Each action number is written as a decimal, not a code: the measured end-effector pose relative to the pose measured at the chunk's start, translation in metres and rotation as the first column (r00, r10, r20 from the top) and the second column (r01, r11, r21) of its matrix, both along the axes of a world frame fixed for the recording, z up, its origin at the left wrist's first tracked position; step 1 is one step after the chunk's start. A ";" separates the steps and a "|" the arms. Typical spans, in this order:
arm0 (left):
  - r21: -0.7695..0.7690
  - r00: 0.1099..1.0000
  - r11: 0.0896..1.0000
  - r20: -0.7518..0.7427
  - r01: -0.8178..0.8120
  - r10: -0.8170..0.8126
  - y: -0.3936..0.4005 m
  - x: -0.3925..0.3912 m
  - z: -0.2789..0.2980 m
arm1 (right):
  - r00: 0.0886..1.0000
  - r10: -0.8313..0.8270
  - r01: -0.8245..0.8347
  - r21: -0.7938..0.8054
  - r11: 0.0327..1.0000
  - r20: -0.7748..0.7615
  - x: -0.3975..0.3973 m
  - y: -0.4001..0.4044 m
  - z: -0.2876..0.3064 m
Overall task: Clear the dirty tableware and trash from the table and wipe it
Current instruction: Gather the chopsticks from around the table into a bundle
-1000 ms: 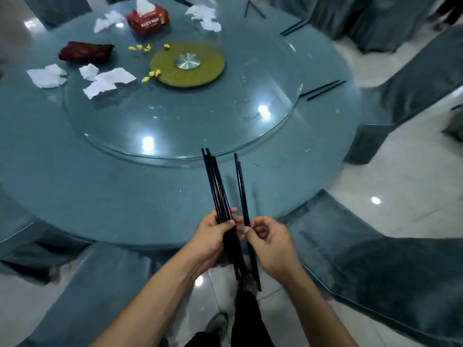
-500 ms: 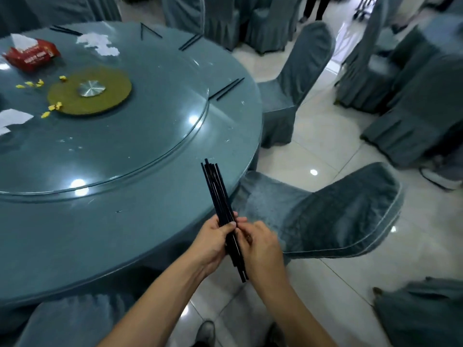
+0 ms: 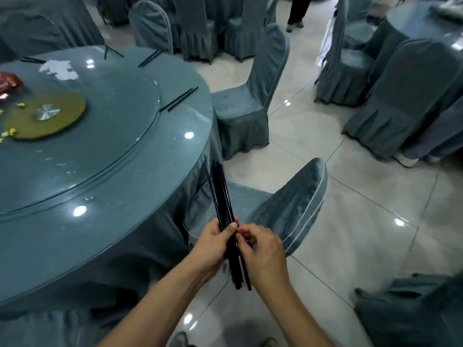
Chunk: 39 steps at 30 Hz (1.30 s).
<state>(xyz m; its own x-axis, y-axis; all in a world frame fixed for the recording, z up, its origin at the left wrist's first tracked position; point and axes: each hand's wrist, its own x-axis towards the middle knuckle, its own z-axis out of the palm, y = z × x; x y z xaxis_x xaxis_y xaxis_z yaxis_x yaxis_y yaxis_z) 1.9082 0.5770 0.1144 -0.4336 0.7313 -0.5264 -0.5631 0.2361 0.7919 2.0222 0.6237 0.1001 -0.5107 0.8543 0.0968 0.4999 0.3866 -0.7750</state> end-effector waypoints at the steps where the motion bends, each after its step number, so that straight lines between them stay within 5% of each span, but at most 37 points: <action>1: -0.010 1.000 1.000 -0.014 -0.009 0.009 0.008 0.012 0.000 | 1.000 0.025 -0.025 0.036 0.999 0.013 0.012 0.009 -0.001; 9: 0.002 0.998 1.000 -0.065 -0.003 0.004 0.076 0.064 0.007 | 0.999 0.017 -0.013 0.085 0.996 -0.046 0.091 0.104 0.005; 17: 0.045 0.995 0.998 -0.079 -0.051 0.055 0.174 0.067 -0.001 | 0.934 0.088 -0.200 0.304 0.931 0.345 0.112 0.256 -0.007; 29: 0.096 0.978 0.974 0.058 -0.205 0.200 0.337 0.051 -0.003 | 0.856 0.184 -0.335 0.249 0.909 0.483 0.085 0.433 0.001; 39: 0.062 0.908 0.906 0.017 -0.419 0.418 0.449 0.011 -0.007 | 0.765 0.411 -0.565 0.210 0.798 0.496 -0.002 0.578 0.002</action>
<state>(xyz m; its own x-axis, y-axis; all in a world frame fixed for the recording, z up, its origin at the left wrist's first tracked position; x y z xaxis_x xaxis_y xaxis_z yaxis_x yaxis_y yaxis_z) 1.9192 1.0256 0.1072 -0.7054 0.5145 -0.4876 -0.6019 -0.0716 0.7953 2.0200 1.2016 0.1021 -0.9033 0.4289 0.0075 0.4036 0.8557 -0.3238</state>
